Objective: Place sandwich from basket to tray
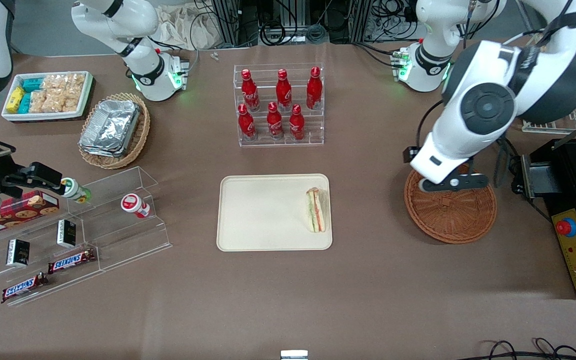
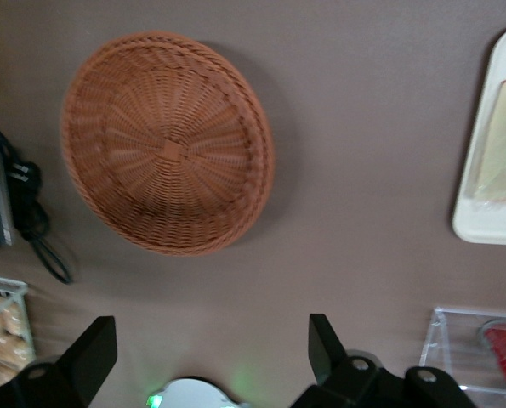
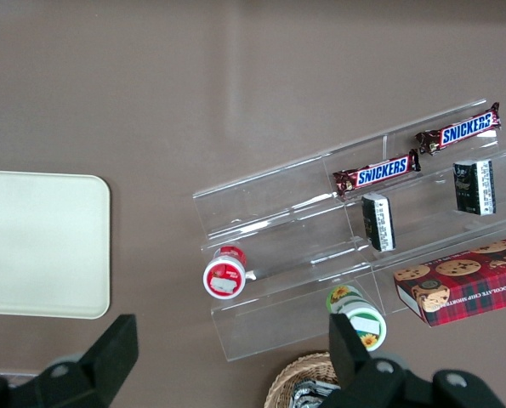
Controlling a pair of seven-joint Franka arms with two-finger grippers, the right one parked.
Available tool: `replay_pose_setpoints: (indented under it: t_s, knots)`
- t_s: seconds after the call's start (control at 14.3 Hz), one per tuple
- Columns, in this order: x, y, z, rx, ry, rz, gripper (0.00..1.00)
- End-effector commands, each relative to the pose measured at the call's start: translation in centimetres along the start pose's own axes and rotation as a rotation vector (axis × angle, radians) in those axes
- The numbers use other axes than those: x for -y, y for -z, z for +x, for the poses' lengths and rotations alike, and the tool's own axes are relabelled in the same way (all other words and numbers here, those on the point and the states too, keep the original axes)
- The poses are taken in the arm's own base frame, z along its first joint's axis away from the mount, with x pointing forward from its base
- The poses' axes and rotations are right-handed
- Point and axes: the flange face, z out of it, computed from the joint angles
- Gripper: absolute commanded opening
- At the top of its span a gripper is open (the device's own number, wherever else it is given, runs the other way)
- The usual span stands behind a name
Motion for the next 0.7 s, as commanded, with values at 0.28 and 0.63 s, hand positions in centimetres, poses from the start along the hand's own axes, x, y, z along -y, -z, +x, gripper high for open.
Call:
replay_pose_setpoints:
  t_s: [0.28,0.63]
  knots:
    - [9.1,-0.4,-3.5,-0.186,-0.057,0.029,1.00]
    - [11.6,-0.1,-3.5,-0.187,-0.006,0.025,1.00]
